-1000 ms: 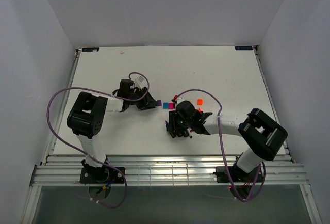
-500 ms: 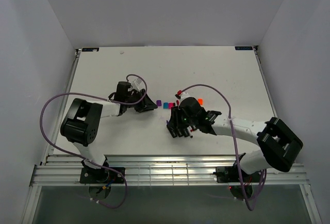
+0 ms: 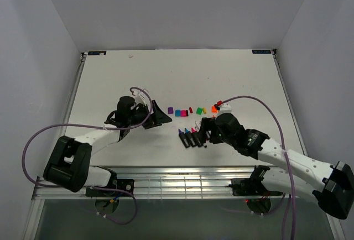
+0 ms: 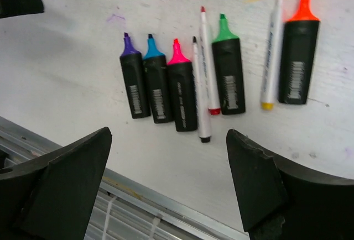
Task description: Open the pen caps
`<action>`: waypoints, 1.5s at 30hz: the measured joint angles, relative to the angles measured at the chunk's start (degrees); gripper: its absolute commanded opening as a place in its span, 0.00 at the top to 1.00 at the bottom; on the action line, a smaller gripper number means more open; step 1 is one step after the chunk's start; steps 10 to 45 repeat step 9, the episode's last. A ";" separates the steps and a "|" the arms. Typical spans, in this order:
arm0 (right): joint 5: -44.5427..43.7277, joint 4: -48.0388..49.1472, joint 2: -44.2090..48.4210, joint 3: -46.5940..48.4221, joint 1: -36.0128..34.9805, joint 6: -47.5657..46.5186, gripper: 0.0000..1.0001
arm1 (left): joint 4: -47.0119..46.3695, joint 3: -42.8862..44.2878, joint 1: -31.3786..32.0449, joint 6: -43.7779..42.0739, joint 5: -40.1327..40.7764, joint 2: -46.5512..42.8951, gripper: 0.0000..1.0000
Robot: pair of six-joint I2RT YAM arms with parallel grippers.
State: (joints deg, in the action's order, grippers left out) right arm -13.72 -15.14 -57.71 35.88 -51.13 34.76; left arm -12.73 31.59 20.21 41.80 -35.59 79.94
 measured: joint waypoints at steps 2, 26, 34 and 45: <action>-1.86 -3.10 4.63 -1.99 0.00 1.77 0.10 | -0.28 -1.57 0.55 1.14 -0.28 -3.78 0.02; -4.57 -11.41 22.01 -8.79 -0.02 7.41 0.10 | -4.94 -10.05 1.90 7.96 -3.28 -19.71 0.02; -4.57 -11.41 22.01 -8.79 -0.02 7.41 0.10 | -4.94 -10.05 1.90 7.96 -3.28 -19.71 0.02; -4.57 -11.41 22.01 -8.79 -0.02 7.41 0.10 | -4.94 -10.05 1.90 7.96 -3.28 -19.71 0.02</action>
